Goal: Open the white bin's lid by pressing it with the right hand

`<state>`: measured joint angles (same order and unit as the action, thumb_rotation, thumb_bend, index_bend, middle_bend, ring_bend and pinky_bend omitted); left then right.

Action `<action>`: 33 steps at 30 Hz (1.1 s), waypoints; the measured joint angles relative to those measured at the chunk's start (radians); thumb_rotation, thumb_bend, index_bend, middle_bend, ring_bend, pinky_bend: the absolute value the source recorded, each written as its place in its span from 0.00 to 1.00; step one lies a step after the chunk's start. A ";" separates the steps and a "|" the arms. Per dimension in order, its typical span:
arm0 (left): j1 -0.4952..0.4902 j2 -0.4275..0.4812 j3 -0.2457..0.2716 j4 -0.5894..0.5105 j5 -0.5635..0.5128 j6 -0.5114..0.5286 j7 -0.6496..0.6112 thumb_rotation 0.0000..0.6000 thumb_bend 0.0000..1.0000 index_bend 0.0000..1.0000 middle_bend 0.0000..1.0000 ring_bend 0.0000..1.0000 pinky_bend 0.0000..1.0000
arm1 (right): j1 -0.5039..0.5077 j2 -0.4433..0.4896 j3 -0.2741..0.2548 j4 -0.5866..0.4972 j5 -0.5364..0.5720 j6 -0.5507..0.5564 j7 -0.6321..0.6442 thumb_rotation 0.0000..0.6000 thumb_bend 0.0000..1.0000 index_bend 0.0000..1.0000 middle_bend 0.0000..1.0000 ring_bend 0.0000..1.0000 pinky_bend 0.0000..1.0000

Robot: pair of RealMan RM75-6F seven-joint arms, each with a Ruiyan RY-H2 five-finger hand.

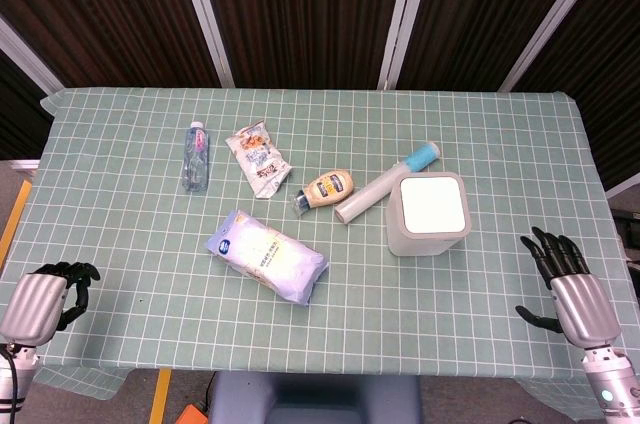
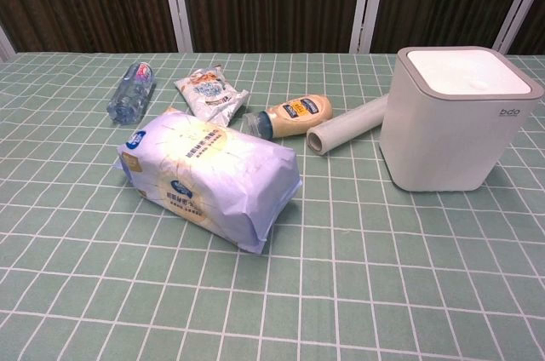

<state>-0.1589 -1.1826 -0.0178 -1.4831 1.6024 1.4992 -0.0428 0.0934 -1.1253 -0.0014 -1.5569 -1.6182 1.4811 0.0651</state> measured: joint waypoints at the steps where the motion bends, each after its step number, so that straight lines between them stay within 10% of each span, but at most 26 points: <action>1: 0.000 0.000 0.000 0.000 0.000 0.000 0.000 1.00 0.74 0.49 0.54 0.50 0.55 | 0.000 0.000 0.000 0.000 0.000 0.001 0.000 1.00 0.22 0.00 0.00 0.00 0.07; 14: 0.005 0.003 -0.004 0.000 -0.003 0.013 -0.005 1.00 0.74 0.49 0.54 0.50 0.55 | 0.001 -0.017 0.007 0.022 -0.016 0.023 -0.002 1.00 0.22 0.00 0.00 0.00 0.11; 23: 0.018 0.011 -0.007 -0.001 0.005 0.049 -0.034 1.00 0.74 0.49 0.55 0.50 0.55 | 0.003 -0.033 0.039 -0.003 -0.016 0.072 -0.048 1.00 0.39 0.00 0.52 0.64 0.69; 33: 0.021 0.017 -0.006 0.000 0.014 0.057 -0.056 1.00 0.74 0.49 0.55 0.50 0.55 | 0.079 0.104 0.074 -0.285 0.124 -0.141 -0.278 1.00 0.58 0.00 0.69 0.81 0.80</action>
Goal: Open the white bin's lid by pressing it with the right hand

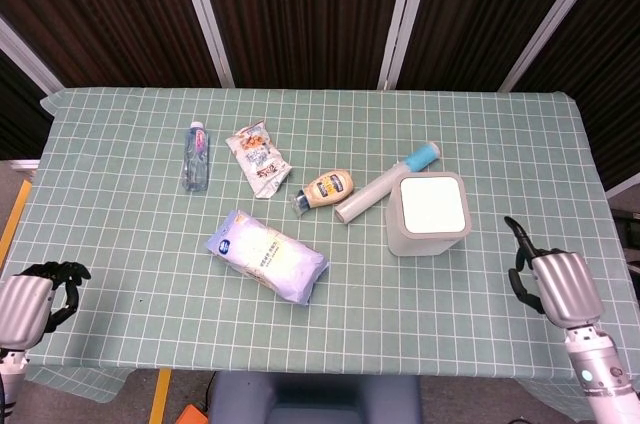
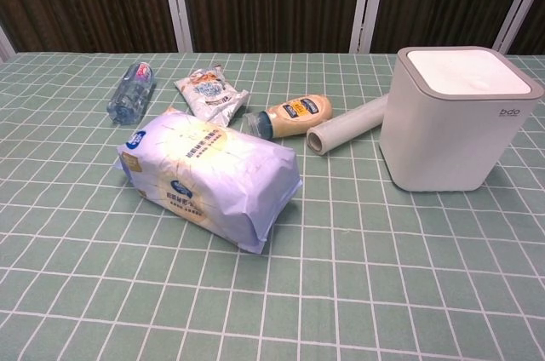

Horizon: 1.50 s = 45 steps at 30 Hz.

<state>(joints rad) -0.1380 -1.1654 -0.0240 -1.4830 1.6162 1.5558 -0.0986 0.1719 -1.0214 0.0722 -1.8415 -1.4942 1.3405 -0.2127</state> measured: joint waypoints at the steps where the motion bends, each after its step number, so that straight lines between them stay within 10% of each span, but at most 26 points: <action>1: 0.000 0.000 0.000 0.000 0.000 0.000 -0.002 1.00 0.74 0.49 0.55 0.50 0.55 | 0.017 0.016 0.005 -0.030 0.031 -0.036 -0.030 1.00 0.58 0.00 0.69 0.81 0.80; 16: 0.003 0.004 -0.001 0.006 0.007 0.012 -0.027 1.00 0.74 0.43 0.56 0.50 0.55 | 0.235 -0.016 0.064 -0.122 0.377 -0.270 -0.336 1.00 0.59 0.00 0.69 0.81 0.80; 45: 0.002 0.005 -0.001 0.007 0.007 0.007 -0.033 1.00 0.74 0.45 0.56 0.50 0.55 | 0.315 -0.084 0.008 -0.075 0.444 -0.273 -0.347 1.00 0.59 0.00 0.69 0.80 0.80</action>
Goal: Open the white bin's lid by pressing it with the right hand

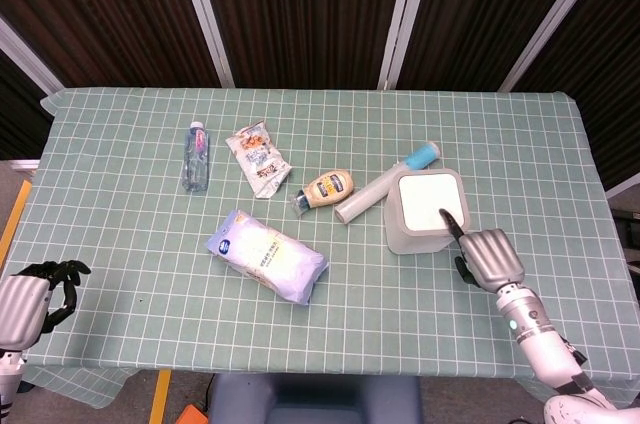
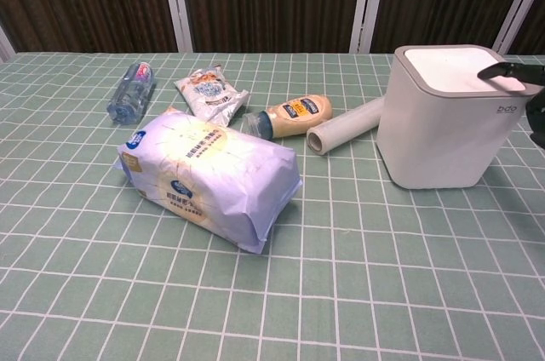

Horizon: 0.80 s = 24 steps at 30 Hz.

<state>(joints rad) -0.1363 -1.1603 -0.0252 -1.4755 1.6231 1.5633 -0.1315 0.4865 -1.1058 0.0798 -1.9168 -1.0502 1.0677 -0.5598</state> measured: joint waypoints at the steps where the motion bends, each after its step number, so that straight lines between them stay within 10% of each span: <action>1: 0.000 0.000 0.000 0.000 0.001 0.000 0.000 1.00 0.74 0.45 0.56 0.50 0.55 | -0.003 0.000 0.002 0.000 -0.012 0.010 0.013 1.00 0.59 0.00 0.69 0.80 0.80; 10: 0.000 0.001 0.002 -0.002 0.002 -0.001 0.001 1.00 0.74 0.45 0.56 0.50 0.55 | -0.067 0.008 0.012 0.023 -0.228 0.150 0.211 1.00 0.58 0.00 0.61 0.69 0.72; 16: -0.002 -0.001 0.004 -0.003 0.005 -0.006 0.007 1.00 0.74 0.45 0.56 0.50 0.55 | -0.150 0.012 0.015 0.075 -0.348 0.329 0.322 1.00 0.46 0.00 0.35 0.36 0.58; 24: -0.005 -0.003 0.005 -0.005 0.001 -0.016 0.021 1.00 0.74 0.45 0.56 0.50 0.55 | -0.266 0.002 0.009 0.154 -0.404 0.489 0.411 1.00 0.26 0.00 0.05 0.03 0.12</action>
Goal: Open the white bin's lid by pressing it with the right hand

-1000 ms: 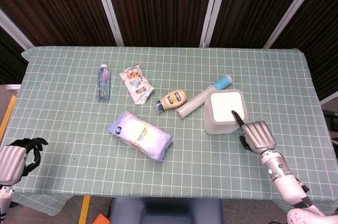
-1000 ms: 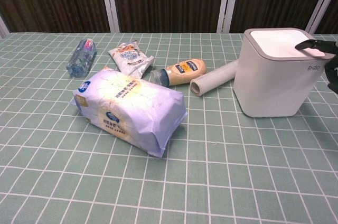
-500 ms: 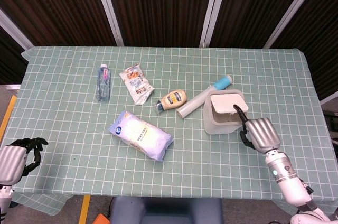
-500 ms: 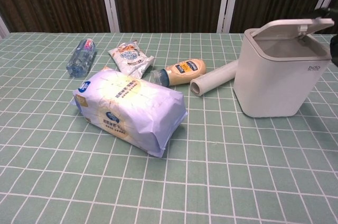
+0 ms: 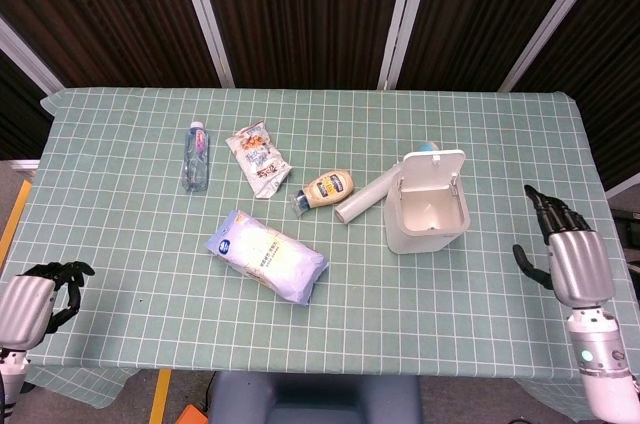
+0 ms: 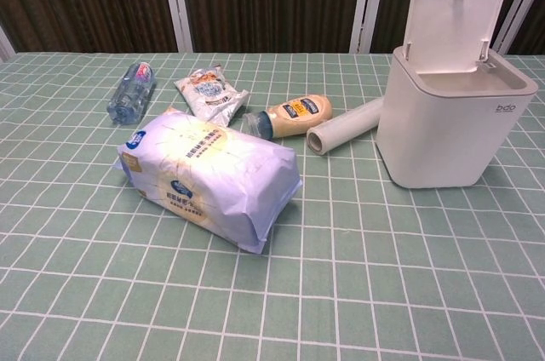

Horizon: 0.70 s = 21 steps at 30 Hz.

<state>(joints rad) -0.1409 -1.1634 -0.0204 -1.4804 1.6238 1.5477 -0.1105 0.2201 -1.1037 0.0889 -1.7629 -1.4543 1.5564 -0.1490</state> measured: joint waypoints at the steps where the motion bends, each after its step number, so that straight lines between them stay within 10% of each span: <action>1: 0.000 -0.001 0.000 0.000 -0.001 -0.001 0.003 1.00 0.74 0.45 0.56 0.50 0.55 | -0.005 -0.001 -0.002 0.004 0.000 0.005 0.001 1.00 0.24 0.00 0.02 0.01 0.11; 21: -0.012 -0.014 0.007 -0.014 -0.019 -0.048 0.081 1.00 0.74 0.45 0.56 0.50 0.55 | -0.122 -0.088 -0.071 0.224 -0.056 0.027 0.082 1.00 0.11 0.00 0.00 0.00 0.07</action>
<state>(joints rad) -0.1525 -1.1769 -0.0139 -1.4939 1.6049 1.4997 -0.0292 0.0977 -1.1918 0.0181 -1.5385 -1.5102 1.5835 -0.0672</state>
